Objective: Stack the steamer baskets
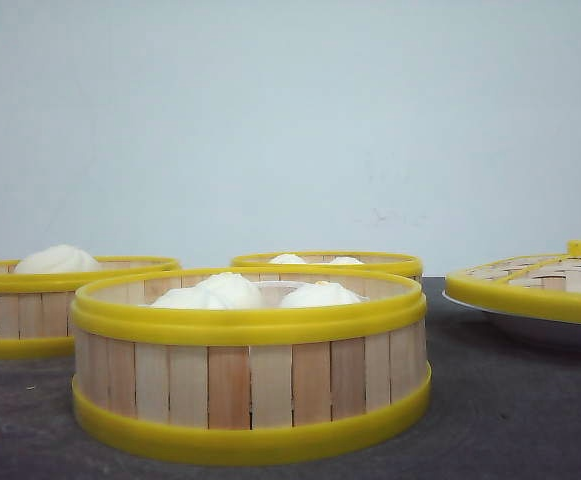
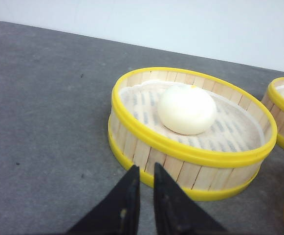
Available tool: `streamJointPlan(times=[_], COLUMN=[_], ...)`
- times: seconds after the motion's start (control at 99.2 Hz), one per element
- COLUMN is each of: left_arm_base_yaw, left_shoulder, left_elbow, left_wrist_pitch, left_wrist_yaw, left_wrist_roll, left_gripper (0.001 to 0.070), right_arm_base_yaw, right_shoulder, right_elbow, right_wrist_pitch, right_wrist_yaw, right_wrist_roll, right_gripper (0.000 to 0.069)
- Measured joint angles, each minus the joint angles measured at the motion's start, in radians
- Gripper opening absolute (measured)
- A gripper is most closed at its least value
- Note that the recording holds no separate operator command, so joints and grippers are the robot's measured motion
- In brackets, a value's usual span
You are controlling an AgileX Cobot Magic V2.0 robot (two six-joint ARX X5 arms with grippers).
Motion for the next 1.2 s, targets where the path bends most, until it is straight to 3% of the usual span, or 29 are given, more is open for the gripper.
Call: streamJointPlan(times=[0.161, 0.363, 0.504, 0.645, 0.827, 0.968, 1.089, 1.15, 1.2], left_arm_base_yaw=[0.0, 0.0, 0.0, 0.0, 0.0, 0.0, 0.0, 0.0, 0.0], left_shoulder=[0.0, 0.002, 0.035, 0.129, 0.35, 0.503, 0.582, 0.598, 0.611], left_elbow=[0.0, 0.008, 0.084, 0.218, 0.443, 0.624, 0.694, 0.695, 0.694], left_wrist_pitch=[0.0, -0.011, -0.021, -0.003, -0.044, -0.093, -0.113, -0.12, -0.129], left_wrist_yaw=[0.0, -0.011, -0.033, -0.037, -0.024, 0.037, 0.075, 0.093, 0.106], left_wrist_roll=[-0.023, -0.077, -0.124, -0.137, -0.126, -0.084, -0.046, -0.042, -0.039], left_gripper=[0.0024, 0.0024, 0.0024, 0.0024, 0.0024, 0.0024, 0.0028, 0.0053, 0.0114], right_arm_base_yaw=[0.0, 0.0, 0.0, 0.0, 0.0, 0.0, 0.012, 0.019, 0.026], right_shoulder=[0.0, 0.006, 0.07, 0.214, 0.43, 0.533, 0.57, 0.577, 0.579], right_elbow=[0.0, 0.027, 0.141, 0.294, 0.578, 0.738, 0.78, 0.78, 0.78], right_wrist_pitch=[0.001, -0.001, 0.002, -0.006, -0.112, -0.19, -0.225, -0.24, -0.243], right_wrist_yaw=[0.006, 0.081, 0.101, 0.105, 0.097, 0.08, 0.079, 0.071, 0.054], right_wrist_roll=[0.035, 0.123, 0.152, 0.137, 0.047, -0.025, -0.059, -0.068, -0.072], right_gripper=[0.001, 0.0009, 0.0009, 0.0009, 0.0009, 0.0009, 0.0009, 0.0009, 0.0013])
